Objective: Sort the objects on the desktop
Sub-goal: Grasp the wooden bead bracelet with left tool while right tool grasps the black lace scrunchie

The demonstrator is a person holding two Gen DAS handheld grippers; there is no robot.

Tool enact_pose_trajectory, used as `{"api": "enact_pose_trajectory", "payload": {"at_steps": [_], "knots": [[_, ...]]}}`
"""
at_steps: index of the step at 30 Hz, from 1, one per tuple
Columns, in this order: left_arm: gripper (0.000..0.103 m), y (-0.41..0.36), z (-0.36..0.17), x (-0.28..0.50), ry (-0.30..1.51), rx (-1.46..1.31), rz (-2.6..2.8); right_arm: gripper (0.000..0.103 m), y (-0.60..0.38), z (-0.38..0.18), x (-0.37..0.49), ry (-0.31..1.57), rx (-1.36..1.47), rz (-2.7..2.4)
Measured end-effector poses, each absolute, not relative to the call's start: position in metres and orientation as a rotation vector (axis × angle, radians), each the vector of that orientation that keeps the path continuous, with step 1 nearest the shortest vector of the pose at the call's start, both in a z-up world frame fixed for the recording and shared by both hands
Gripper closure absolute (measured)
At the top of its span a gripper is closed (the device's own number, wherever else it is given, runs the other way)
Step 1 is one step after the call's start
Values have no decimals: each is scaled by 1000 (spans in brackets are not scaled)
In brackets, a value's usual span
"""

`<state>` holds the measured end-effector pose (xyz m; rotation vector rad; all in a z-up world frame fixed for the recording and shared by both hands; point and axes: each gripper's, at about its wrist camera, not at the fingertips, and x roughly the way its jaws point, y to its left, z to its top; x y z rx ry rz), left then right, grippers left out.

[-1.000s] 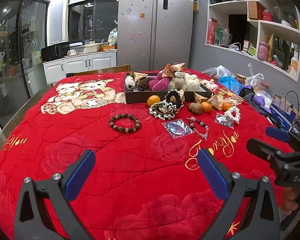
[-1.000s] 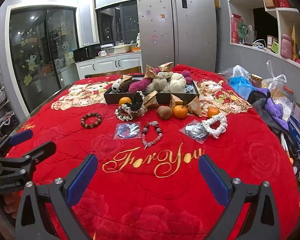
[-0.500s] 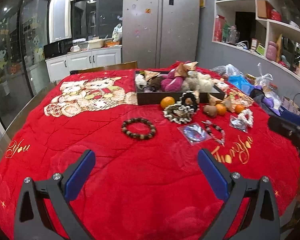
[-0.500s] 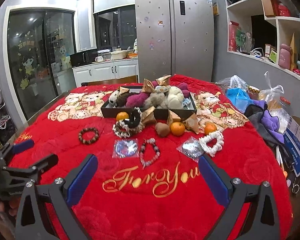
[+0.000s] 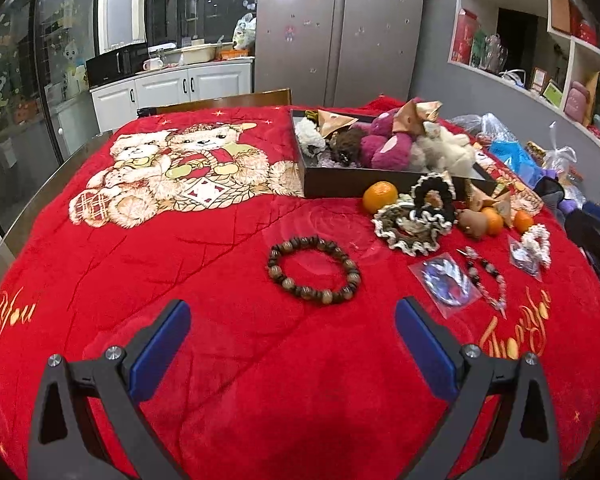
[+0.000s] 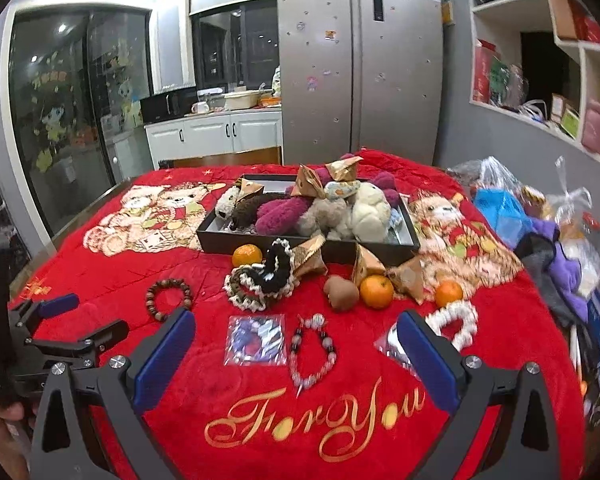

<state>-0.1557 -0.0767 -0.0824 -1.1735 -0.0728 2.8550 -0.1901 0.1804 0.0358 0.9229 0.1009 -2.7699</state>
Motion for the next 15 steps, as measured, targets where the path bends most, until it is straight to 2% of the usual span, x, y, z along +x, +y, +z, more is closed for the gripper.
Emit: {"api": "enact_pose_trajectory", "payload": {"at_steps": [15], "knots": [[0,-80,-112,-224,-45,-1327,2784,0,161,-7,-291,94,1070,-2674]]}}
